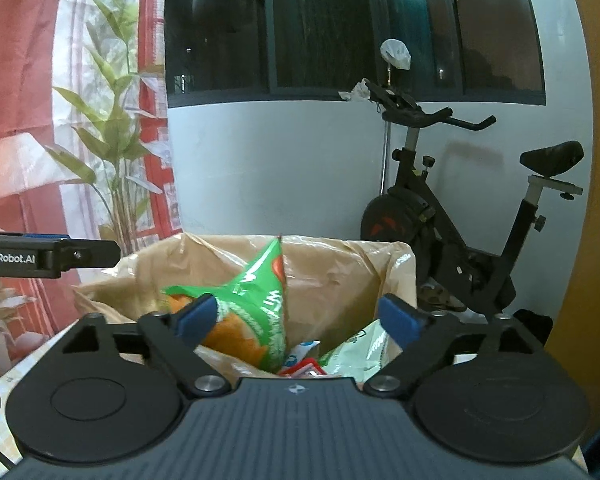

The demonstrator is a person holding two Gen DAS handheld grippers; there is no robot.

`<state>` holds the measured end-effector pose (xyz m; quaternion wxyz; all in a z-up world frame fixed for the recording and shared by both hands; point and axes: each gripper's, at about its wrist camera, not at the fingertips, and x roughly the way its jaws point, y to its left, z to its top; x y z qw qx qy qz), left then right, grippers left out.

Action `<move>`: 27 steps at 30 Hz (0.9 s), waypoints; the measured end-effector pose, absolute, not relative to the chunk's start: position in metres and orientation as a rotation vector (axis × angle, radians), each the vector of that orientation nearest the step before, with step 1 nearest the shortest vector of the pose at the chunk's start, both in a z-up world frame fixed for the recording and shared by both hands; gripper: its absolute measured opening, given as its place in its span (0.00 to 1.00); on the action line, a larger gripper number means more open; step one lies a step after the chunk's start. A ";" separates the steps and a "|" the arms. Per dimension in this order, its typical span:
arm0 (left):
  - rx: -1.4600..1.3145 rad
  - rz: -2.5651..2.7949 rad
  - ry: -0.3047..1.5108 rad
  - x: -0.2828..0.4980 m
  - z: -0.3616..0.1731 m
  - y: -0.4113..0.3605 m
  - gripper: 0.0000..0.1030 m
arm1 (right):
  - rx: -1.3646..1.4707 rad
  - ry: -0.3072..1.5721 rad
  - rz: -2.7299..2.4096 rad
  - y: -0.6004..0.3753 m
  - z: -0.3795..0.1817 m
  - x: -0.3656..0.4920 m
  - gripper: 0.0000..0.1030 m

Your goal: Organize snacks

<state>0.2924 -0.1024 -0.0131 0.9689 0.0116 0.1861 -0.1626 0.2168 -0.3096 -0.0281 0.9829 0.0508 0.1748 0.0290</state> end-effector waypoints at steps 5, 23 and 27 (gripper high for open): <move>0.001 -0.305 0.369 0.265 -0.004 -0.089 0.94 | 0.129 0.343 0.060 -0.302 -0.015 0.195 0.99; 0.147 -0.173 0.340 0.148 0.015 -0.073 0.97 | 0.148 0.296 0.055 -0.263 0.009 0.095 1.00; 0.129 -0.175 0.308 0.118 0.024 -0.067 0.97 | 0.155 0.289 0.058 -0.257 0.015 0.074 1.00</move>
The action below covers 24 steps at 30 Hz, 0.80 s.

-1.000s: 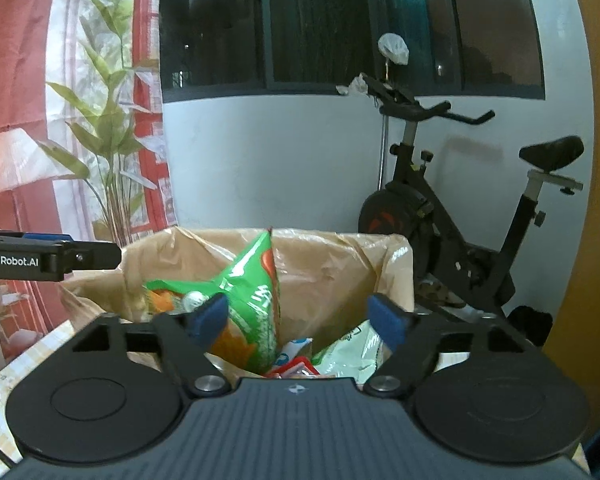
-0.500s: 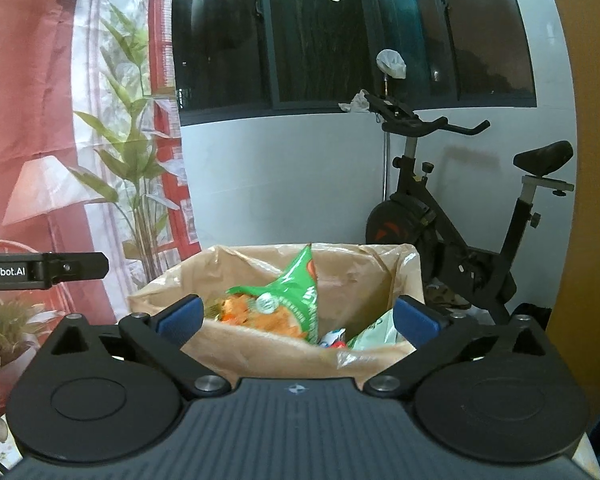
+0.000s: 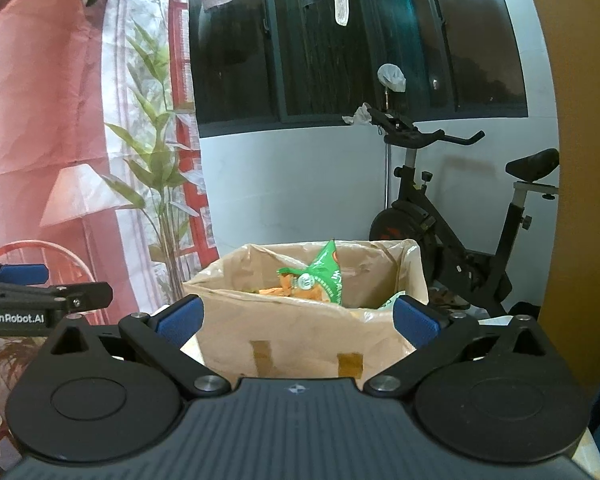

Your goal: Organize snacks

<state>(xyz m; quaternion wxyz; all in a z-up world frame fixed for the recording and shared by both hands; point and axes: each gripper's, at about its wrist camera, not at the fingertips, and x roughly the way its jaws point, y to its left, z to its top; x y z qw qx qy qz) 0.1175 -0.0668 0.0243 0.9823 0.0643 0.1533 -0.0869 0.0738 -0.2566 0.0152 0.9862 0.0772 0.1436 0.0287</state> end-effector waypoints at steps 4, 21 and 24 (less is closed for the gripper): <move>0.136 -0.153 0.273 0.087 0.037 -0.064 0.97 | 0.155 0.278 0.065 -0.250 0.022 0.050 1.00; 0.103 -0.115 0.192 0.039 0.063 -0.056 0.97 | 0.137 0.232 0.085 -0.232 0.043 0.000 1.00; 0.093 -0.106 0.196 0.039 0.062 -0.054 0.97 | 0.143 0.234 0.079 -0.231 0.043 0.000 1.00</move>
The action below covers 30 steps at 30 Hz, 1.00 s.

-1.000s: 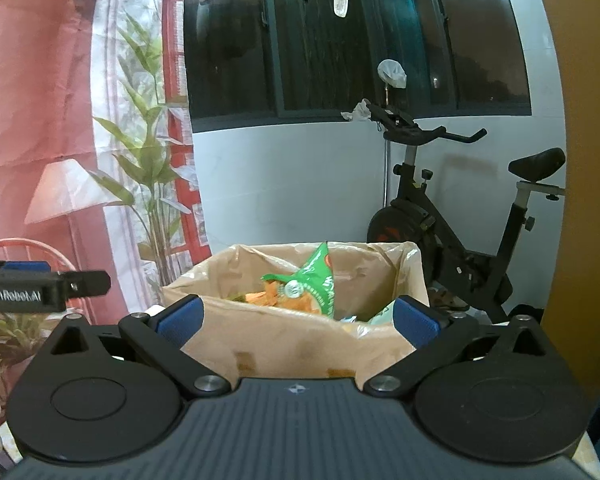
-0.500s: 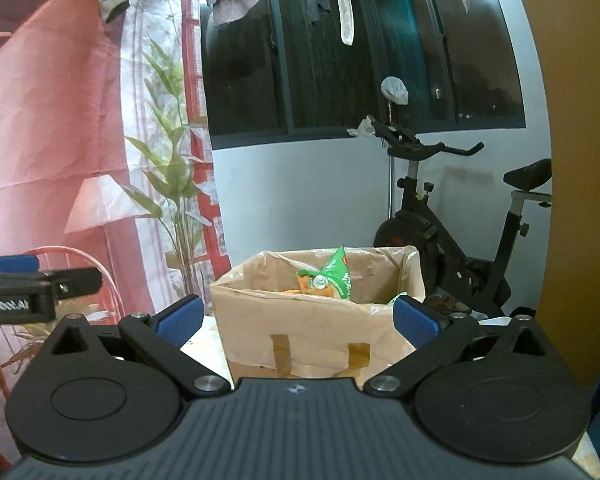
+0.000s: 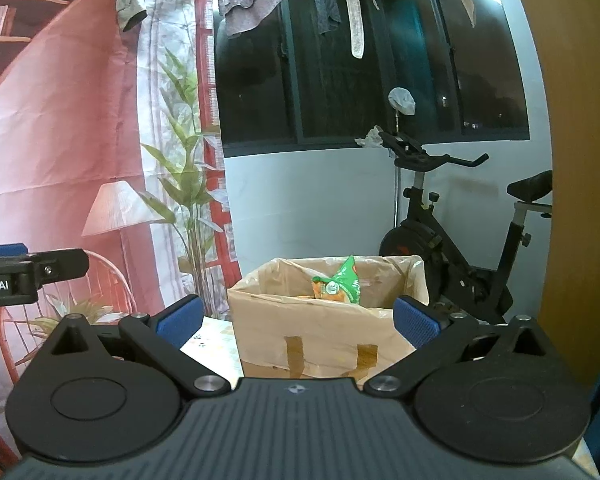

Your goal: Organize snacks

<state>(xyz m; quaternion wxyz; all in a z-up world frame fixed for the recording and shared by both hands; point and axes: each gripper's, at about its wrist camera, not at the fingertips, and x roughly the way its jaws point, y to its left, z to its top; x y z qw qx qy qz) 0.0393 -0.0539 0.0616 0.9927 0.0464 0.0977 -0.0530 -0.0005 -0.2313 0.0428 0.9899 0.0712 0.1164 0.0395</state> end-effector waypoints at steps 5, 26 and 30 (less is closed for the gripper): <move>0.077 -0.104 0.206 0.040 0.060 -0.052 0.97 | 0.156 0.237 0.065 -0.233 0.043 -0.003 1.00; 0.056 -0.094 0.226 0.041 0.059 -0.050 0.97 | 0.160 0.249 0.032 -0.229 0.042 -0.001 1.00; 0.054 -0.094 0.229 0.042 0.058 -0.049 0.97 | 0.159 0.250 0.032 -0.230 0.042 -0.001 1.00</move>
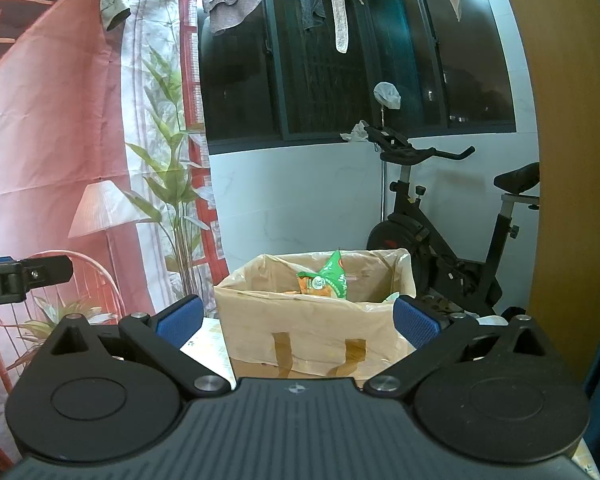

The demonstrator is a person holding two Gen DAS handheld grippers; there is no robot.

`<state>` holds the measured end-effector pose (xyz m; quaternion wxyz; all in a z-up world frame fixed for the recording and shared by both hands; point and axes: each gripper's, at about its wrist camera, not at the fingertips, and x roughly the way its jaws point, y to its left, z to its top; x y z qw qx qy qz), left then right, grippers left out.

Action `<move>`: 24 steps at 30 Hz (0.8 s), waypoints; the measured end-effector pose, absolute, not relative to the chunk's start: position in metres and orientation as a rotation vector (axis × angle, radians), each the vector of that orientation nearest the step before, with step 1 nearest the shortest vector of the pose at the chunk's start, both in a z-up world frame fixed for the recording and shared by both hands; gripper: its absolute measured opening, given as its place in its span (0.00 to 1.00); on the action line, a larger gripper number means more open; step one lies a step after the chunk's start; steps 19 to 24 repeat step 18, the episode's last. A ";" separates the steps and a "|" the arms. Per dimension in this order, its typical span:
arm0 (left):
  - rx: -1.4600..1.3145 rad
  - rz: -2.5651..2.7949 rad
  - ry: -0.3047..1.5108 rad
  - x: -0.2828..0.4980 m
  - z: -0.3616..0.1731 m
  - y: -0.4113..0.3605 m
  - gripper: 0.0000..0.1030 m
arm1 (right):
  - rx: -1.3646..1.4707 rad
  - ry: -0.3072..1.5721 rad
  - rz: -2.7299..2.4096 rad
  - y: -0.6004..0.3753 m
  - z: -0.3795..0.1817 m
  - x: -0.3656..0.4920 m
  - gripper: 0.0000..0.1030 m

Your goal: Organize snacks

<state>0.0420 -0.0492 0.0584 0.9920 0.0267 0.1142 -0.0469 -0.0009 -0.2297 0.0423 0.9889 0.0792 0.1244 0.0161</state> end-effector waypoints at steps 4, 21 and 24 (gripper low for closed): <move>0.044 -0.093 0.235 0.042 0.058 -0.049 0.97 | 0.159 0.249 0.032 -0.230 0.042 -0.001 1.00; 0.035 -0.091 0.242 0.042 0.055 -0.047 0.97 | 0.161 0.253 0.025 -0.229 0.040 -0.001 1.00; 0.035 -0.091 0.242 0.042 0.055 -0.047 0.97 | 0.161 0.253 0.025 -0.229 0.040 -0.001 1.00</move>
